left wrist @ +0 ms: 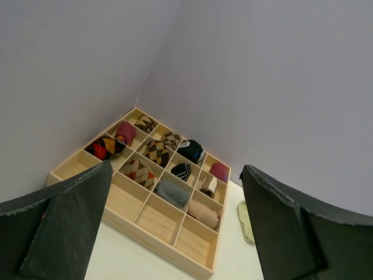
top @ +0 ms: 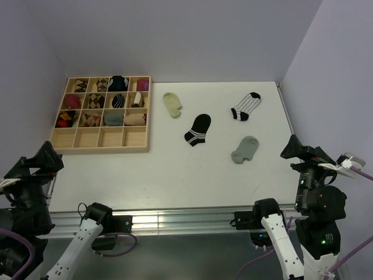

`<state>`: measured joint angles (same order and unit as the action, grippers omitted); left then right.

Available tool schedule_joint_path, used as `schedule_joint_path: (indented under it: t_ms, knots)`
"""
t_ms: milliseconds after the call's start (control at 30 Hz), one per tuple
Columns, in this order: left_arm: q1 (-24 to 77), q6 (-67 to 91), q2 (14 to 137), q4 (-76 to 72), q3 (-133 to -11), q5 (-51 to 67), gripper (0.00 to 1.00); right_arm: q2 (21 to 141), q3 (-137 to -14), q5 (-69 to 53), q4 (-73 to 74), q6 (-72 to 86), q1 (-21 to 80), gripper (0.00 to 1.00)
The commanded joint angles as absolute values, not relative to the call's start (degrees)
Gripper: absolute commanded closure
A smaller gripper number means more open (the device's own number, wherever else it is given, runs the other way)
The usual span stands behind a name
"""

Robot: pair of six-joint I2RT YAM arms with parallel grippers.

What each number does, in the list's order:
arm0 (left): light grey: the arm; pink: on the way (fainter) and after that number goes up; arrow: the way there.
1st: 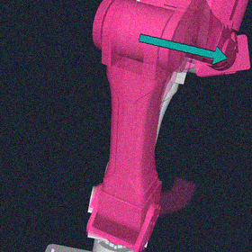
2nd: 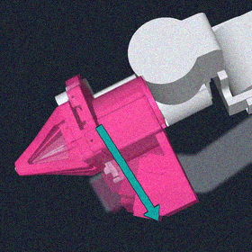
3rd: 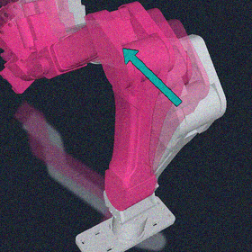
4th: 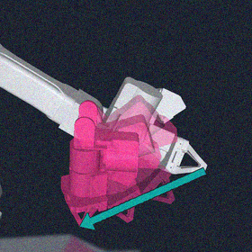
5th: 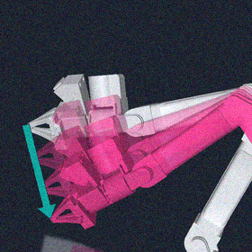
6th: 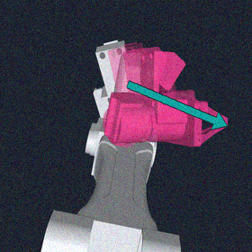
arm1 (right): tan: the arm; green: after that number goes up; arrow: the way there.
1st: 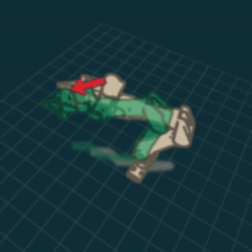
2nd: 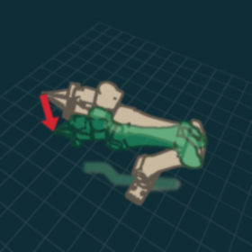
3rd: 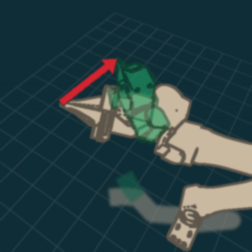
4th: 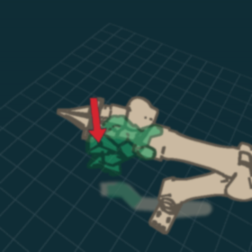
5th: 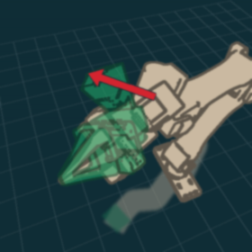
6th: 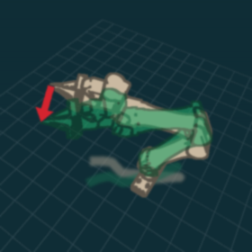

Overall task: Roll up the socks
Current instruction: Move the sock to the center of the board.

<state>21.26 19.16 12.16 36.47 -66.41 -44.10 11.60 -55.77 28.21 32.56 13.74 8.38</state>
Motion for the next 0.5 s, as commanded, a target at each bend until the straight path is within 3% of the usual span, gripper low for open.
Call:
schedule_joint_path:
  t_ms: [0,367,467]
  knots:
    - [21.45,18.19,14.06,32.96,-64.60,-42.54,0.01,13.18,-54.85,25.41,29.36,12.57,8.79,0.00]
    - [21.45,22.67,18.45,30.15,-56.96,-31.30,0.01,28.01,-55.02,9.24,33.04,18.89,8.79,0.00]
    - [21.45,23.82,21.70,29.62,-55.29,-25.25,0.00,33.98,-55.28,-1.11,32.08,21.35,8.70,0.00]
